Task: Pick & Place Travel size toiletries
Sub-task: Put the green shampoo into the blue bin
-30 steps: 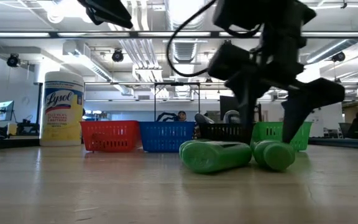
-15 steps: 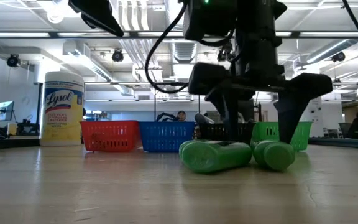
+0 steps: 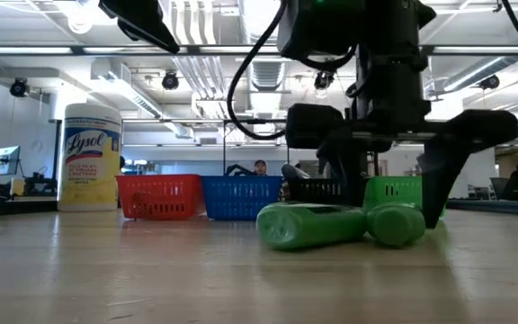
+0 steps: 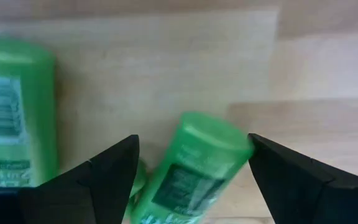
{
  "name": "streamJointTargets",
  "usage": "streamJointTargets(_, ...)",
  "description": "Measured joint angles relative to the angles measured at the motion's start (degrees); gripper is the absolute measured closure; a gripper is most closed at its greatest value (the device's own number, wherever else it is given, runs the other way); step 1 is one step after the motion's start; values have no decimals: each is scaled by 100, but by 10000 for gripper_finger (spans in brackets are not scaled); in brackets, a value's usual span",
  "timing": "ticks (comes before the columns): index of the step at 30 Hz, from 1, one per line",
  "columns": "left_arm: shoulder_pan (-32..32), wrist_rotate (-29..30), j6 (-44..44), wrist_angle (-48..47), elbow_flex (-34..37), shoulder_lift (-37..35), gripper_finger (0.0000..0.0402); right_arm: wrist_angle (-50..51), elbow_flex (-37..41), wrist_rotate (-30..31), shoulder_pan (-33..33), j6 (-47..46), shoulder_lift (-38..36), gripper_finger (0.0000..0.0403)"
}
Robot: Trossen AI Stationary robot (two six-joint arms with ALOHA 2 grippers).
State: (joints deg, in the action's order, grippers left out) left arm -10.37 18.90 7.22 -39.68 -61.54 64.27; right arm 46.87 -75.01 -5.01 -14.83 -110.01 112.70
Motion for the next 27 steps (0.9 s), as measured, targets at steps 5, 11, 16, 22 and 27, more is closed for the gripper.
streamJointTargets(5, 26, 1, 1, 0, 0, 0, 238, -445, 156, 301, -167, -181, -4, 125)
streamJointTargets(11, 26, 0, 2, 4, 0, 0, 239, -79, 157, 533, -150, 235, -146, 133)
streamJointTargets(16, 26, 1, 56, 8, 2, 0, 238, -208, 245, 180, -131, 290, -194, 126)
streamJointTargets(22, 26, 2, 318, 19, 3, 0, 239, 9, 257, 761, -220, 1047, -273, 112)
streamJointTargets(27, 56, 2, 343, 91, 3, 0, 238, 553, 250, 1072, -173, 2669, -604, 98)
